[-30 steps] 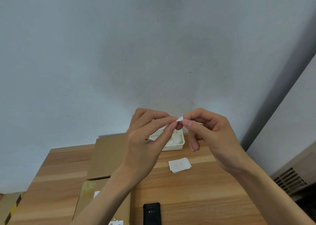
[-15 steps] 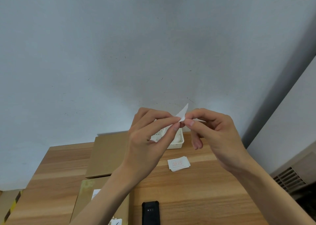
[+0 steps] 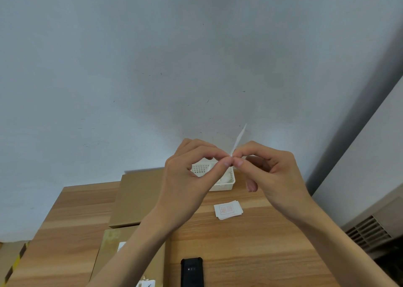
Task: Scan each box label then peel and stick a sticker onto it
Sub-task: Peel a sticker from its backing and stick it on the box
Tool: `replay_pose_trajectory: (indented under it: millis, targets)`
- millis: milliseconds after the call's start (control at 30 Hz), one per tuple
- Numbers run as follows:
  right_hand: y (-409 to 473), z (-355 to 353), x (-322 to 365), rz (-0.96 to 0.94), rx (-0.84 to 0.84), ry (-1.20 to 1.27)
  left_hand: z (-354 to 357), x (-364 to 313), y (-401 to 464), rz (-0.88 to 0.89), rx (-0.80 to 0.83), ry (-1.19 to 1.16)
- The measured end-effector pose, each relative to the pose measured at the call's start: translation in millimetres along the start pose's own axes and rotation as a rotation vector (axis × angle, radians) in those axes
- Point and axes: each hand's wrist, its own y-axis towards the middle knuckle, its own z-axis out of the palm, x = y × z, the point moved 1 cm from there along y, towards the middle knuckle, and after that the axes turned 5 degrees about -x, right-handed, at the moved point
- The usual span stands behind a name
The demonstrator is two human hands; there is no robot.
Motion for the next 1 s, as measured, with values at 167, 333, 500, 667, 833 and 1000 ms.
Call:
replay_pose_trajectory:
  millis: [167,333,500,667,833,1000]
  targets:
    - [0.4,3.3,2.2,-0.024,0.012,-0.047,-0.1,1.7,0.2,-0.050,0.013,-0.016]
    - [0.1,5.5,1.6,-0.010,0.010,-0.052,-0.7,5.3,-1.3,-0.065,0.009,-0.013]
    - [0.4,6.4,1.5,-0.005,0.020,-0.084,-3.0,9.2,-1.9,-0.052,0.031,0.016]
    - [0.5,8.8,-1.8,-0.024,0.005,-0.145,-2.7,11.2,-2.3,0.005,0.020,0.086]
    - [0.3,8.9,-2.3,-0.033,0.029,-0.171,-5.4,10.6,-0.7,-0.054,0.073,0.067]
    - [2.2,8.5,-2.6,0.005,0.025,-0.115,-10.6,3.1,-0.8,-0.173,0.087,0.023]
